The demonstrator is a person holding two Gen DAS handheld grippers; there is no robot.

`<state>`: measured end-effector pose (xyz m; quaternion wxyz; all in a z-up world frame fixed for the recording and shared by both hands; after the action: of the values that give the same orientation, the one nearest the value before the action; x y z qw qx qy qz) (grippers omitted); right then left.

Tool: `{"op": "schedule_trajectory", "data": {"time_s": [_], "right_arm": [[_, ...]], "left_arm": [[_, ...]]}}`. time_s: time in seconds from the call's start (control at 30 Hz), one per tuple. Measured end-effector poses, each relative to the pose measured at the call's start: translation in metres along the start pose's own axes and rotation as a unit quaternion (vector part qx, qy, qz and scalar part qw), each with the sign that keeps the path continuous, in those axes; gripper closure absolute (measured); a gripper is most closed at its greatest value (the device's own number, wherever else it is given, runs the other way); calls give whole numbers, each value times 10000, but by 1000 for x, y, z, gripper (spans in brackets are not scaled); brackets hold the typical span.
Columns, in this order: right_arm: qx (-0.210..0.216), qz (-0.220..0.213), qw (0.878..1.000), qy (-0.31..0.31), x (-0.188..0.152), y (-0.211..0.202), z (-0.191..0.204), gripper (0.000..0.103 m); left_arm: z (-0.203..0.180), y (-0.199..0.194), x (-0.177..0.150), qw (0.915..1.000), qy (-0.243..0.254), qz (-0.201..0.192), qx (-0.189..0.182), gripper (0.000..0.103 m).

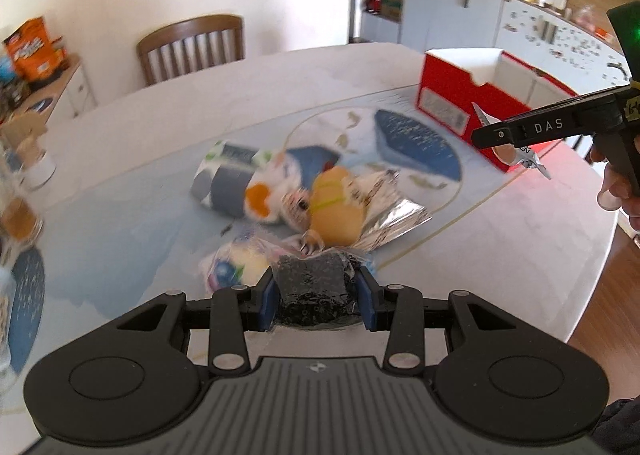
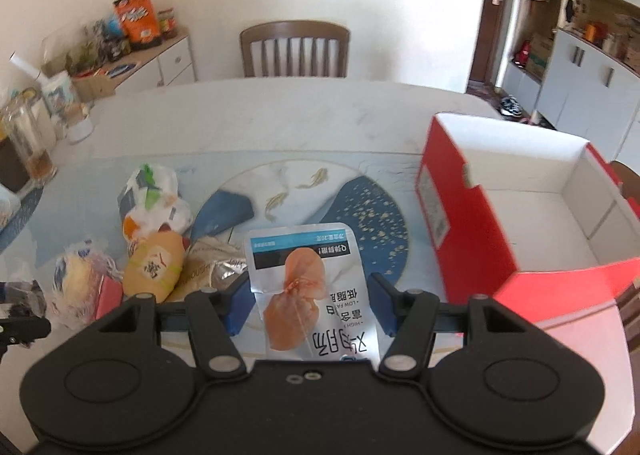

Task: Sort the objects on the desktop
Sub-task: 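Carry both held items over the red shoebox with both tools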

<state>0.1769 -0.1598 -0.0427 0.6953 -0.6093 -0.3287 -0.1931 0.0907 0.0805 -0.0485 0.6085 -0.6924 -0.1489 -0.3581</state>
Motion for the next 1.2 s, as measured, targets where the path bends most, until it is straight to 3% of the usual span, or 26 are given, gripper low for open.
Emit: {"op": "schedule_trajectory", "data": {"time_s": [0.27, 0.7, 1.2], "right_arm": [[69, -81, 9999, 115, 12, -22, -24, 43], [515, -285, 9982, -88, 57, -31, -122, 43], [462, -128, 9988, -74, 77, 3, -231, 43]], "left_arm": [[-30, 8, 28, 9996, 182, -71, -201, 64], [-112, 37, 110, 9996, 24, -296, 8, 64], [-216, 99, 193, 9986, 426, -231, -226, 64]]}}
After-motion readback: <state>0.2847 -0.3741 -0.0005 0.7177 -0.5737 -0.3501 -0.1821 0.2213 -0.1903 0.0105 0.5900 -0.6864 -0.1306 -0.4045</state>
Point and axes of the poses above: each gripper's, at about its wrist camera, not at the fingertips, and y roughly the way its jaws point, z to its left, x to its top, the point moved 4 cm from there along y, roughly the way its jaws point
